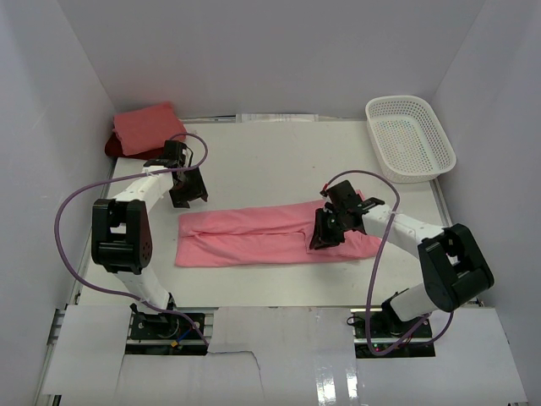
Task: Fold and stack the t-shirts
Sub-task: Fold the other side of the tshirt into a rectangle
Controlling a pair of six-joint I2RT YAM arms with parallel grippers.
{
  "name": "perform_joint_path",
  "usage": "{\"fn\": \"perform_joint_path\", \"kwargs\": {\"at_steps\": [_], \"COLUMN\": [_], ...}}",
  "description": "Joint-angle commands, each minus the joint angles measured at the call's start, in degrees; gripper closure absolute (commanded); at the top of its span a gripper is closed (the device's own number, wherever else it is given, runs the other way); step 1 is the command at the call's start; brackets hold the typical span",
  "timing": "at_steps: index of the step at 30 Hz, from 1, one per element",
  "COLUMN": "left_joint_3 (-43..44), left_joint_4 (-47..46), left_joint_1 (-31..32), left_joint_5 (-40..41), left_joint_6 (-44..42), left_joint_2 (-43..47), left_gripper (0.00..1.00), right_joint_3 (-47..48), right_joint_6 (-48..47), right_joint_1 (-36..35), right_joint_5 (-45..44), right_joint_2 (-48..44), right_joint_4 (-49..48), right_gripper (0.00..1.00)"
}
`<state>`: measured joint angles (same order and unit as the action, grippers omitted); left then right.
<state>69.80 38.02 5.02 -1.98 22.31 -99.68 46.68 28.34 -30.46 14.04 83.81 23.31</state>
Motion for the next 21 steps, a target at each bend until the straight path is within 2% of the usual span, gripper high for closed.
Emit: {"fn": "perform_joint_path", "kwargs": {"at_steps": [1, 3, 7, 10, 11, 14, 15, 17, 18, 21], "left_joint_3": [-0.02, -0.01, 0.34, 0.95, 0.86, 0.43, 0.16, -1.07, -1.59, -3.43], "left_joint_4": [-1.02, -0.93, -0.14, 1.0, 1.0, 1.09, 1.09, 1.35, 1.35, 1.27], "left_joint_1": [0.17, 0.17, 0.17, 0.26, 0.34, 0.87, 1.13, 1.22, 1.31, 2.36], "left_joint_5": [-0.48, -0.74, -2.06, -3.29, -3.9, -5.05, -5.31, -7.15, -7.95, -10.06], "left_joint_6": [-0.68, -1.03, -1.65, -2.35, -2.35, -2.27, -2.18, -1.83, -1.65, -0.69], "left_joint_2": [0.1, 0.19, 1.24, 2.21, 2.82, 3.35, 3.44, 4.57, 5.36, 9.92], "left_gripper": [0.31, 0.31, 0.31, 0.31, 0.31, 0.31, 0.31, 0.31, 0.31, 0.36], "right_joint_3": [-1.76, -1.85, 1.48, 4.38, 4.48, 4.21, 4.3, 4.21, 3.95, 2.28], "right_joint_6": [3.04, 3.48, 3.48, 1.64, 1.29, 0.23, -0.12, -1.0, -1.26, -1.44], "right_joint_1": [-0.3, -0.3, -0.3, -0.22, -0.3, -0.3, -0.22, -0.3, -0.22, -0.3], "right_joint_5": [6.25, 8.53, 6.44, 0.13, -4.33, -10.24, -11.39, -13.85, -16.13, -18.0], "right_joint_2": [-0.75, -2.15, -5.32, -6.64, -7.43, -7.0, -6.47, -4.63, -4.19, -3.65], "right_joint_4": [-2.66, -2.74, 1.02, 4.1, 4.2, 4.99, 5.69, 7.44, 7.63, 6.93], "right_gripper": [0.71, 0.68, 0.6, 0.6, 0.6, 0.67, 0.74, 0.81, 0.9, 0.92]}}
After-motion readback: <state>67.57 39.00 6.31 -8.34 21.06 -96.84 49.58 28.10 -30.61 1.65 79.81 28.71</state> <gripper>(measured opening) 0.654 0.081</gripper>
